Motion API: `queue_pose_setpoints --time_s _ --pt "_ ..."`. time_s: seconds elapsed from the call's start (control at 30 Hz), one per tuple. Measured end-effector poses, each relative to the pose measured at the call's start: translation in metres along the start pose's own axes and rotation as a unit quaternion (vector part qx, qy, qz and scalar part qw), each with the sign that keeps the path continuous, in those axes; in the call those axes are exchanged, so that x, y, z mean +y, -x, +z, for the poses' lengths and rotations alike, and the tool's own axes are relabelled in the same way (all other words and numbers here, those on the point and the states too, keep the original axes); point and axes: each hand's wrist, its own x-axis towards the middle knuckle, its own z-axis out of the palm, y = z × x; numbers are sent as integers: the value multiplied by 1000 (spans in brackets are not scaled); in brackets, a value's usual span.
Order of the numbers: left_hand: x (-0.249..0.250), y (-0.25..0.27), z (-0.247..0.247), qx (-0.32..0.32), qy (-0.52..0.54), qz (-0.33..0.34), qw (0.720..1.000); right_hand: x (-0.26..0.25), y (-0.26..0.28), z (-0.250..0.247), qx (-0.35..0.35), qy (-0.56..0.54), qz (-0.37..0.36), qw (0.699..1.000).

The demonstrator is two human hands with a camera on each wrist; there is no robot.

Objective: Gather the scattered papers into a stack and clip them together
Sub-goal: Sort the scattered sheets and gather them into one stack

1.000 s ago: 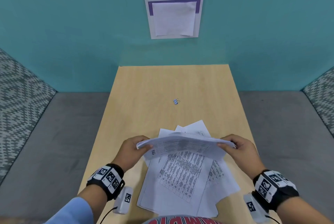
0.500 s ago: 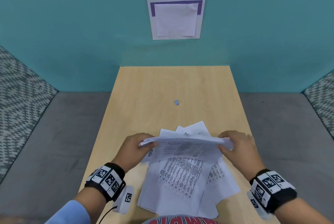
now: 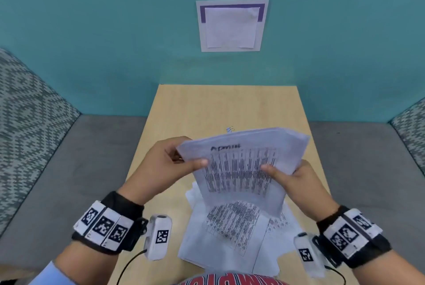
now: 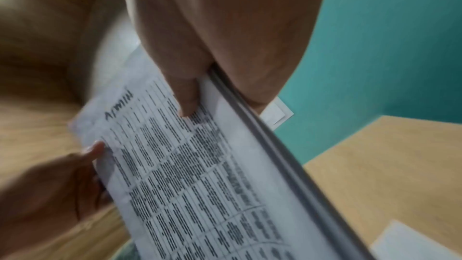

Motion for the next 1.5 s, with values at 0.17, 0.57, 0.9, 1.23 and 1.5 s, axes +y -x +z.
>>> queue_pose_setpoints --time_s 0.17,0.57,0.9,1.23,1.5 --pt "-18 0 34 11 91 -38 995 -8 2 5 -37 -105 -23 993" --pt "-131 -8 66 44 18 -78 996 77 -4 27 52 9 52 997" --pt "-170 3 62 -17 -51 -189 980 134 0 50 -63 96 141 983" --pt "-186 30 -75 231 -162 -174 943 199 -10 44 -70 348 316 880" --pt "-195 85 -132 296 -154 -199 921 212 -10 97 114 365 445 810"
